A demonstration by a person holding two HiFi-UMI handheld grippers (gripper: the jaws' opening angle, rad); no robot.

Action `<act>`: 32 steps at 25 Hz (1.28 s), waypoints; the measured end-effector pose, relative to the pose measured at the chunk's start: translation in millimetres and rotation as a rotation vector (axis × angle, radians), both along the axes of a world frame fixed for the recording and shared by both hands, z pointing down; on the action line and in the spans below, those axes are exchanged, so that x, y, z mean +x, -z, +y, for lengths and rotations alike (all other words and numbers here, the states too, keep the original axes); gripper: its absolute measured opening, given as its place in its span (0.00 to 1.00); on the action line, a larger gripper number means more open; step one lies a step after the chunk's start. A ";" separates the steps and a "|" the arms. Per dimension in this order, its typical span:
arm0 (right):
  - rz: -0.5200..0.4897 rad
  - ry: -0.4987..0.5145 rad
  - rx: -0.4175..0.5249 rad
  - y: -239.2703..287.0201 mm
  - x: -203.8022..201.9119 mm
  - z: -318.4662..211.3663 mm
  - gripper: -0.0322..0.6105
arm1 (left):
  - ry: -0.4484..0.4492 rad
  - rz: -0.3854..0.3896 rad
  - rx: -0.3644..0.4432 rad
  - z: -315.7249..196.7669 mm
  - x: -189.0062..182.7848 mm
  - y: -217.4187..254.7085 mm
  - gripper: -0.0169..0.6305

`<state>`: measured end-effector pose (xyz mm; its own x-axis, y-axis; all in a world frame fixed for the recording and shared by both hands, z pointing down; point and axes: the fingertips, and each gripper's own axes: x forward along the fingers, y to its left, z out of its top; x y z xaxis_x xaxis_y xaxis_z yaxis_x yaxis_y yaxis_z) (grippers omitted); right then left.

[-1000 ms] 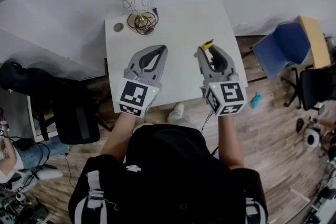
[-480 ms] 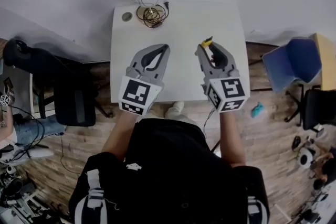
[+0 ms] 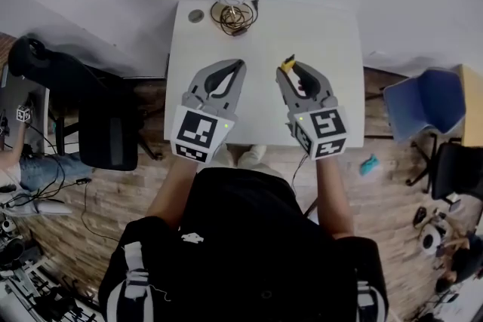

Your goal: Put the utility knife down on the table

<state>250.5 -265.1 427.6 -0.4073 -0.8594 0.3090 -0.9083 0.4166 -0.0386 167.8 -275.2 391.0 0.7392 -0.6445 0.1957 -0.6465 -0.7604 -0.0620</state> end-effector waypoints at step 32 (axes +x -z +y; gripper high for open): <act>0.527 0.667 -0.554 -219.7 -128.2 23.3 0.26 | 0.171 -0.015 -0.129 -31.0 -121.4 -56.8 0.05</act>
